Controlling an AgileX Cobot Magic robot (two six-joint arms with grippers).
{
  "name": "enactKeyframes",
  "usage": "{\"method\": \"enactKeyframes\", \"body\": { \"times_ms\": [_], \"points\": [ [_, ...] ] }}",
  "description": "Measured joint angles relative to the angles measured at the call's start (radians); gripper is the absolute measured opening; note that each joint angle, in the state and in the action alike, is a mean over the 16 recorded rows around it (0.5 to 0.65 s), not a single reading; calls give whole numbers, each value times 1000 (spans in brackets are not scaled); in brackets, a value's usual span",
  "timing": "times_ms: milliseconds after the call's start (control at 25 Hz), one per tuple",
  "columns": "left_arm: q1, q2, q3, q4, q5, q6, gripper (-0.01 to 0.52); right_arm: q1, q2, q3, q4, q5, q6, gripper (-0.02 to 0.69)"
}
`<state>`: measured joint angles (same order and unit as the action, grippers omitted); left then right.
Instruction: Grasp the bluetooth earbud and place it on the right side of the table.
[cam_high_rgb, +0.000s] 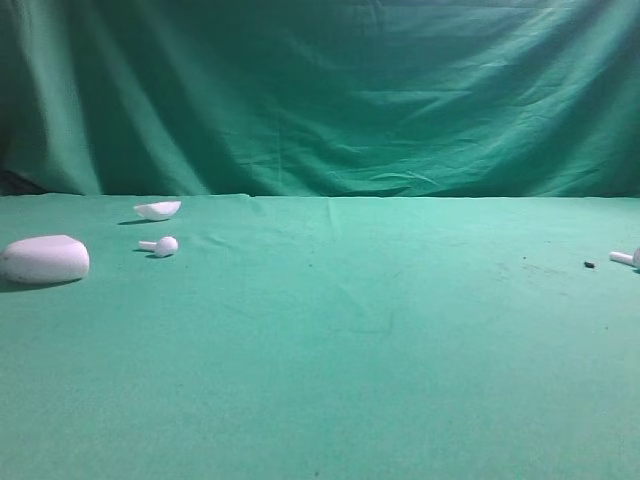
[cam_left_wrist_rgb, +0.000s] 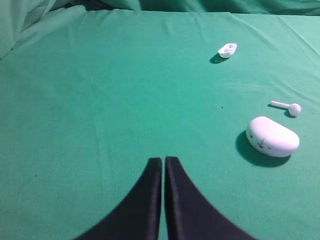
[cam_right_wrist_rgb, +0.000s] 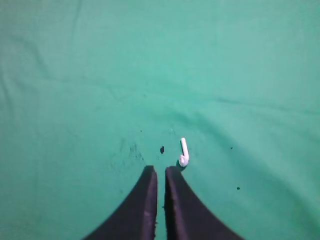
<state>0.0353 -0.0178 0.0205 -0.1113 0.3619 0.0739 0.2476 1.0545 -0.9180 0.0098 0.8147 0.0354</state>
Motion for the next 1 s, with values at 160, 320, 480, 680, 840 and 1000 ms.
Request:
{"method": "enactKeyframes", "body": {
  "times_ms": [160,320,480,680,840,1000],
  "points": [
    [0,0,0,0,0,0,0,0,-265,58,21,17,0,28],
    [0,0,0,0,0,0,0,0,-503,126,33,6,0,0],
    [0,0,0,0,0,0,0,0,-689,188,58,-16,0,0],
    [0,0,0,0,0,0,0,0,-826,235,82,-34,-1,0],
    [0,0,0,0,0,0,0,0,-870,263,80,-42,-2,0],
    [0,0,0,0,0,0,0,-18,-904,339,50,-86,-4,0]
  ]
}}
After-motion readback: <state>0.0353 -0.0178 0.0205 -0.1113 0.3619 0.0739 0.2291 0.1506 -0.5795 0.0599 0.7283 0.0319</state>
